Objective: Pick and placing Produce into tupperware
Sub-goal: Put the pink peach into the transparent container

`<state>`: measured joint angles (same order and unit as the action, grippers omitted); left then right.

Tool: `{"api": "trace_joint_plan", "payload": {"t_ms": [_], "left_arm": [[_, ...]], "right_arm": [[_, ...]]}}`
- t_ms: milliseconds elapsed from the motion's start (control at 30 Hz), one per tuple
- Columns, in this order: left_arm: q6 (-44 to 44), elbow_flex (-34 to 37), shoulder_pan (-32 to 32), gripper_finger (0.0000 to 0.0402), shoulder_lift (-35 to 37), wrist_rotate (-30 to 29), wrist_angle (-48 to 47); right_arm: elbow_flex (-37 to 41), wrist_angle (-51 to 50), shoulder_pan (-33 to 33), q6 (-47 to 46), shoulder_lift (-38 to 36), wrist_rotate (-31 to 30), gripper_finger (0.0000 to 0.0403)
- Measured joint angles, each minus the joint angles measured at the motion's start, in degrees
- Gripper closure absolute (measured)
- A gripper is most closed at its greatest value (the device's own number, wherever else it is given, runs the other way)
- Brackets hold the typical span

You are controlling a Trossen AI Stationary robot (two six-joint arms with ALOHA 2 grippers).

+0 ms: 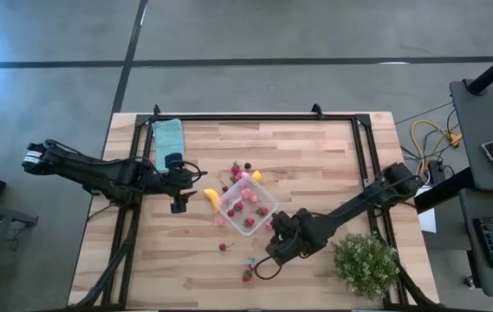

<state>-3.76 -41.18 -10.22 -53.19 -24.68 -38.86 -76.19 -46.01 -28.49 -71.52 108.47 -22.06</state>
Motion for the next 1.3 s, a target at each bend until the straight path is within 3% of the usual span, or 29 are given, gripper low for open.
{"api": "trace_joint_plan", "payload": {"t_ms": [400, 1300], "left_arm": [[2.8, 0.3, 0.0, 0.0139, 0.0, -0.1, 0.9], [3.2, 0.3, 0.1, 0.0139, -1.6, -0.1, 1.6]], "right_arm": [[-0.1, 3.1, 1.1, 17.9, 0.0, -0.2, 0.0148], [-0.1, 6.8, 5.2, 14.5, 5.0, -0.5, 0.0149]]}}
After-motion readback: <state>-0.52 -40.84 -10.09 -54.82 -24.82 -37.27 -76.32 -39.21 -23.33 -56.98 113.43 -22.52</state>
